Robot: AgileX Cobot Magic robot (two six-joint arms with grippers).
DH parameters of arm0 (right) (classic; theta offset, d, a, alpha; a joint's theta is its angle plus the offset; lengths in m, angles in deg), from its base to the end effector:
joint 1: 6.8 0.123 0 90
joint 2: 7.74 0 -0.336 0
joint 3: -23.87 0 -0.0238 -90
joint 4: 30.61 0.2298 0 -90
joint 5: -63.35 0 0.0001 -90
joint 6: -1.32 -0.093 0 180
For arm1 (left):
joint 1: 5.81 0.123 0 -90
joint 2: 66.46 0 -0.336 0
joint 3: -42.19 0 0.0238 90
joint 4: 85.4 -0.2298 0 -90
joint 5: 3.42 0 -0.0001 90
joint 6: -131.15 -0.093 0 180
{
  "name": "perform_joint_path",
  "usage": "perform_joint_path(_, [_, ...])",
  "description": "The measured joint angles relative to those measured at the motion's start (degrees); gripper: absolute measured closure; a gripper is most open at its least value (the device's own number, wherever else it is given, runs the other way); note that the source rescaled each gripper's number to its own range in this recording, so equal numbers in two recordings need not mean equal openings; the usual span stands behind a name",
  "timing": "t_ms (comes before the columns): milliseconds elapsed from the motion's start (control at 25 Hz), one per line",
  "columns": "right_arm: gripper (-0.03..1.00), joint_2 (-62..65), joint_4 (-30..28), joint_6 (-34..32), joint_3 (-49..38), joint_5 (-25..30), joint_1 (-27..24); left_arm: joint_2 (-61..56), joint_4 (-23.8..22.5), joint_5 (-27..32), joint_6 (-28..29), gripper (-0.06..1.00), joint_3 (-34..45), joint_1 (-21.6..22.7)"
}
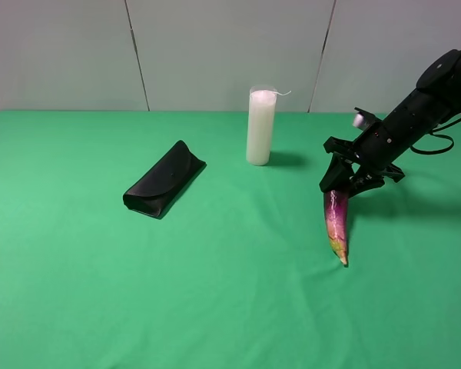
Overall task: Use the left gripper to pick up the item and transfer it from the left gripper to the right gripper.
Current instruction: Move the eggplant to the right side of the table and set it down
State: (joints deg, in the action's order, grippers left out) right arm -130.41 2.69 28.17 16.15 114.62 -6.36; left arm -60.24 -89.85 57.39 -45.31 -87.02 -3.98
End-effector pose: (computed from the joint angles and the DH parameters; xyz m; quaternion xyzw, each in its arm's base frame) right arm 0.3764 0.0428 0.1912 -0.0487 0.9740 0.2182 0.0369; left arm -0.0723 0.0040 0.2612 -0.0414 0.8547 0.0311 0.5165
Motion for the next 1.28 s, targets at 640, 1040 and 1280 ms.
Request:
perform_joint_path(640, [0.14,0.00,0.48,-0.36,0.00,-0.34,0.00,0.00,0.00,0.00,0.00,-0.03,0.00,0.00])
perform_joint_path(1040, [-0.03,0.00,0.64,-0.46,0.00,-0.61,0.00,0.00,0.00,0.00,0.00,-0.03,0.00,0.00])
perform_joint_path(1280, [-0.03,0.79,0.87,-1.60,0.10,0.62,0.00,0.00,0.00,0.00,0.00,-0.03,0.00,0.00])
